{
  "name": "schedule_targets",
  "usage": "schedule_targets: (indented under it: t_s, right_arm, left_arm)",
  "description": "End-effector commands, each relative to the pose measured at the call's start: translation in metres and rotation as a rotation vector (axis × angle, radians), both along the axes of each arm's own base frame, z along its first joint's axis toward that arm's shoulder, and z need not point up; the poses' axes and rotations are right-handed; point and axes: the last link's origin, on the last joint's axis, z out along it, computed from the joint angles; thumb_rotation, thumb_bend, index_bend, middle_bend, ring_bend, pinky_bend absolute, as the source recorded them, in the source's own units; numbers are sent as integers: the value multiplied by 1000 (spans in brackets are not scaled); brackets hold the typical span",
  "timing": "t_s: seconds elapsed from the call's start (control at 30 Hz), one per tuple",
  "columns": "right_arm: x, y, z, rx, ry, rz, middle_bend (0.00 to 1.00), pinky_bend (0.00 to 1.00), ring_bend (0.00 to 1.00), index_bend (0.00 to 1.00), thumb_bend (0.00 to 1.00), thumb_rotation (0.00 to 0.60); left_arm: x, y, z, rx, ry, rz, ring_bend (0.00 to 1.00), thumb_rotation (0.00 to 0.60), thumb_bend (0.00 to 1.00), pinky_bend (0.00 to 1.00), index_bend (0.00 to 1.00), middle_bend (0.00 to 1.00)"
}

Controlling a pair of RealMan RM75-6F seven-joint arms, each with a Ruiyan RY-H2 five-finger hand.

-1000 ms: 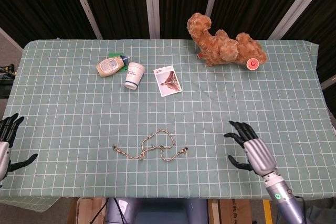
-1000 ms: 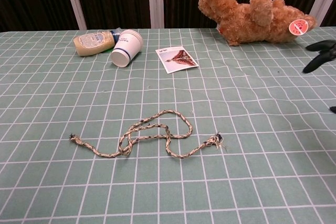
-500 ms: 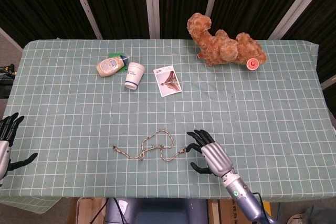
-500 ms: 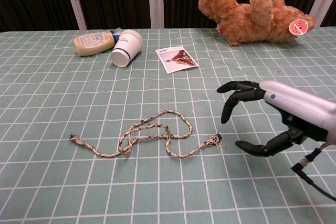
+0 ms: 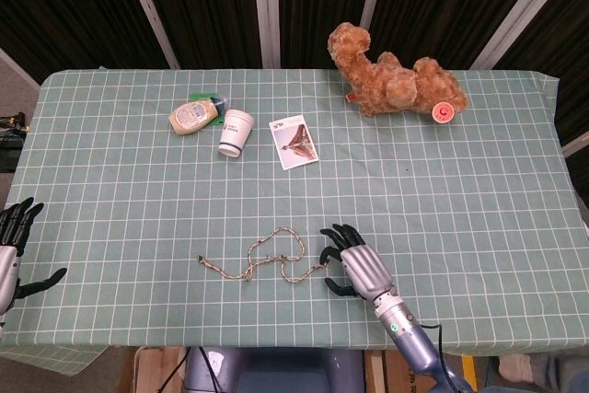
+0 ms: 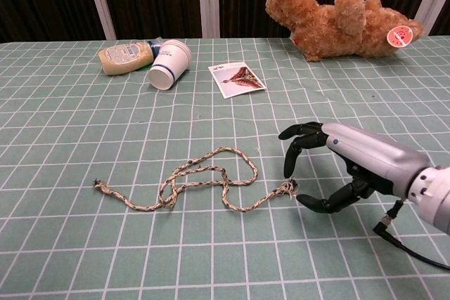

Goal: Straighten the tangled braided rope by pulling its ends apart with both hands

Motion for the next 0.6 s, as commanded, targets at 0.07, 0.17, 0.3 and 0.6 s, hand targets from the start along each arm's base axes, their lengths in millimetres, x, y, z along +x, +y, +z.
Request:
schedule_targets:
  t_s: [0.07,0.17,0.3,0.6]
  right_arm:
    - [1,0,-4,6,0,-6,157,0,0,472,355,600]
    - [2,0,-9,9,-1,-6,157,0,0,476,355,600]
    - [6,-2,-13,6,-8,-6,157,0,0,480,355,600]
    - [11,-11,-22,0,-3,-18,158,0,0,495,355,600]
  left_arm:
    - [0,0,0,-1,0,1,0,600,131,0,62,0]
    - [0,0,0,-1,-1,2,0,600,131,0,62,0]
    - [0,0,0,0,-2,2,0,600,131,0,62,0]
    - [-1,1,0,-1,-6,8,0,600,131,0,63,0]
